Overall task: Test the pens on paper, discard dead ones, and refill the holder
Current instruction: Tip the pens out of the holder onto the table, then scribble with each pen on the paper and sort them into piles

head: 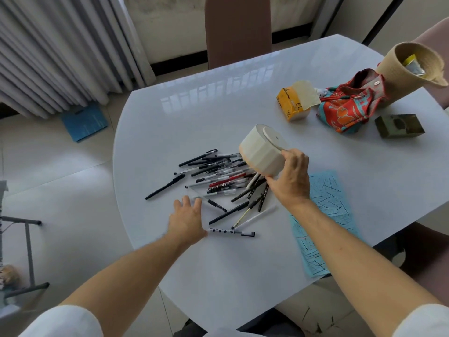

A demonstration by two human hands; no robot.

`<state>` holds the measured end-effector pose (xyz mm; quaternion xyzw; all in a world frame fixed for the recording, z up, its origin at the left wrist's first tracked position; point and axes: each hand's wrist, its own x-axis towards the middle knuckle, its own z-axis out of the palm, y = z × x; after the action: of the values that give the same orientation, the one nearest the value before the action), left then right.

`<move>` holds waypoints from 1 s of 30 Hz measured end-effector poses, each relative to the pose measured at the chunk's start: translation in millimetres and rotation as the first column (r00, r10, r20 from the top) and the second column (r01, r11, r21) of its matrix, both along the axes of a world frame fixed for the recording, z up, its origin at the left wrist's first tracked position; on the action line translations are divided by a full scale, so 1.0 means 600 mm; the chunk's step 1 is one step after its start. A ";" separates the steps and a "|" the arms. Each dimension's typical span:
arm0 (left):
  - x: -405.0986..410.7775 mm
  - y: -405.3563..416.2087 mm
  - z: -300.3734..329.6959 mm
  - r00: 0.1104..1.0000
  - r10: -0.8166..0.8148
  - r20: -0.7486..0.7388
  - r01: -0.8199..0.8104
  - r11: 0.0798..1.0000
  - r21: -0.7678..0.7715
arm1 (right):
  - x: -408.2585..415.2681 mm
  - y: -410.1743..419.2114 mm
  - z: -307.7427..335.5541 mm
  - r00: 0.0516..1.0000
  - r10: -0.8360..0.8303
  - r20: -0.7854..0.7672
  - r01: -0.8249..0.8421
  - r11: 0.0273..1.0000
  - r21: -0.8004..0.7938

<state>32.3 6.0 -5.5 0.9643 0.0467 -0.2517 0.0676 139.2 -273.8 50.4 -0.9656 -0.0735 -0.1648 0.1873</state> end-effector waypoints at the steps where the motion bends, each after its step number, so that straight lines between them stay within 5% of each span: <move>1: -0.001 0.000 -0.001 1.000 0.001 0.001 -0.001 1.000 -0.002 | 0.004 -0.005 0.002 1.000 -0.018 0.011 0.017 1.000 0.025; 6: -0.002 0.002 -0.004 1.000 0.013 0.007 -0.013 1.000 0.000 | 0.039 -0.040 0.013 0.959 -0.271 -0.079 0.282 0.904 0.322; 10: -0.001 0.001 -0.003 1.000 0.028 0.002 -0.028 1.000 -0.004 | 0.081 -0.095 0.019 0.846 -0.409 -0.341 0.532 0.631 0.564; 15: -0.002 -0.002 0.003 0.998 0.067 -0.009 -0.068 0.998 -0.013 | 0.122 -0.139 0.009 0.784 -0.207 -0.585 0.618 0.171 0.767; 19: -0.007 -0.004 0.007 0.996 0.092 0.001 -0.092 0.995 -0.032 | 0.142 -0.152 -0.006 0.716 -0.017 -0.698 0.697 -0.041 0.716; 22: -0.011 -0.006 0.006 0.992 0.122 0.009 -0.122 0.991 -0.047 | 0.153 -0.163 -0.021 0.675 0.114 -0.729 0.738 -0.082 0.670; 30: -0.012 -0.008 0.008 0.984 0.176 0.009 -0.175 0.983 -0.057 | 0.141 -0.192 -0.040 0.646 0.069 -0.760 0.755 0.091 0.650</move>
<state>25.2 1.2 -0.7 0.9559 0.1237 -0.2392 0.1170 224.0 -388.8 26.3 -0.5948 0.3665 0.1166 0.7059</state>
